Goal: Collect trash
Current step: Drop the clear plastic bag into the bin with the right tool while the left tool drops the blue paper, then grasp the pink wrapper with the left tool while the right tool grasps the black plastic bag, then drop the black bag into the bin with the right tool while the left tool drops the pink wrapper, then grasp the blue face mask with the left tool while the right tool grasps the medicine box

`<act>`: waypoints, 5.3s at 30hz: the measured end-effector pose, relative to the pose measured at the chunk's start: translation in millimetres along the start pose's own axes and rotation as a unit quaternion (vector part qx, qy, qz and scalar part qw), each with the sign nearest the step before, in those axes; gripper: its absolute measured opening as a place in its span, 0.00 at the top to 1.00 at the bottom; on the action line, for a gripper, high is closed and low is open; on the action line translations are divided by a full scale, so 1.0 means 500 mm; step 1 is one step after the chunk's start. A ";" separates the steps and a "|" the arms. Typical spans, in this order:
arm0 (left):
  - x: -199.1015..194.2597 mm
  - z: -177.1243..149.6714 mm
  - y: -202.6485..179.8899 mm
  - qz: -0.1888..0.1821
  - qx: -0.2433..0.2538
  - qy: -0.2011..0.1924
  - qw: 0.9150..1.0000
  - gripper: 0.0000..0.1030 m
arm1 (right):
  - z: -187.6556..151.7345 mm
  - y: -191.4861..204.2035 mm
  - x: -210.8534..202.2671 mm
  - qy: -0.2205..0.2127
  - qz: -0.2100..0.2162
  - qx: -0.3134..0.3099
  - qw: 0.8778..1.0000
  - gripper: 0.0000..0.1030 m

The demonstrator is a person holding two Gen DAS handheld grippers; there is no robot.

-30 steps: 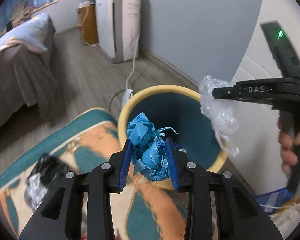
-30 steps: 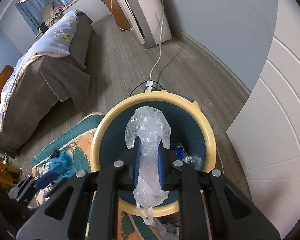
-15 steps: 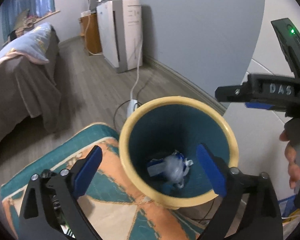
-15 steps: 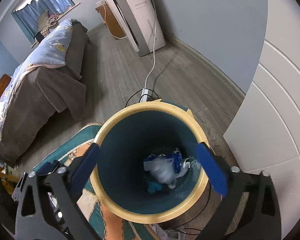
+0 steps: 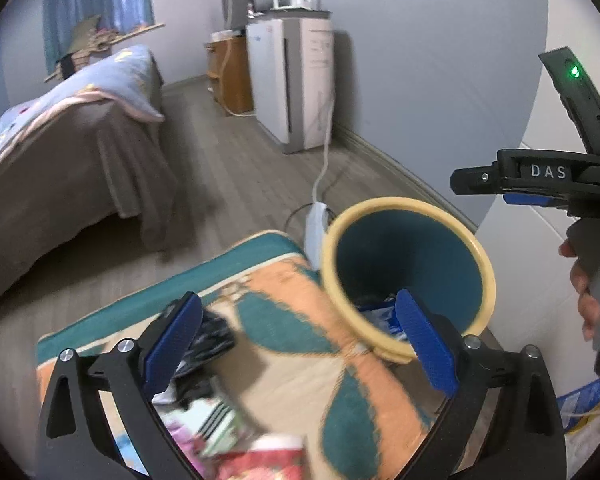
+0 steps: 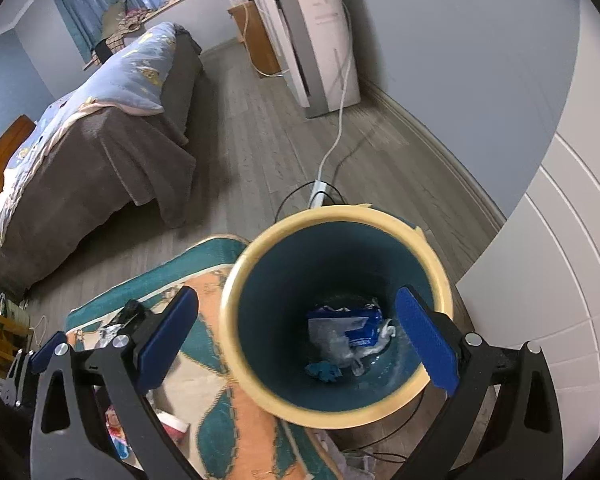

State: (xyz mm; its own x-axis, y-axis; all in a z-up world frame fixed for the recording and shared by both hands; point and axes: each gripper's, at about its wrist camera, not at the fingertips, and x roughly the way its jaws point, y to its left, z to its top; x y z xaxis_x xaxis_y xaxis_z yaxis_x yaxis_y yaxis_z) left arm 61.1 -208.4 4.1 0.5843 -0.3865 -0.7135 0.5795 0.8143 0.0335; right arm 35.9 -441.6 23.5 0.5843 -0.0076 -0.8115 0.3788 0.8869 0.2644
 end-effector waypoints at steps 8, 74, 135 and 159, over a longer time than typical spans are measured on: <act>-0.113 -0.050 0.146 0.057 -0.039 -0.002 0.998 0.06 | -0.014 0.107 -0.025 -0.008 0.015 -0.049 0.999 0.06; 0.000 -0.139 0.369 0.028 -0.093 0.094 0.991 0.74 | -0.157 0.433 0.354 0.219 0.089 -0.132 0.963 0.94; 0.082 0.099 -0.164 -0.059 0.029 0.008 0.998 0.13 | -0.001 -0.118 -0.011 -0.005 -0.030 0.008 1.000 0.47; -0.170 -0.083 0.232 0.084 -0.109 0.001 0.990 0.05 | -0.036 0.118 -0.007 0.001 -0.002 -0.091 0.996 0.06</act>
State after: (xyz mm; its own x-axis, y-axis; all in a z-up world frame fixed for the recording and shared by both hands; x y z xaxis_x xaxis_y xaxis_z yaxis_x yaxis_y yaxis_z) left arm 55.1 -63.1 39.4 0.6602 -0.2370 -0.7127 0.3372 0.9414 -0.0007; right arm 43.3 -381.1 32.4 0.5813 -0.0115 -0.8136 0.2448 0.9561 0.1614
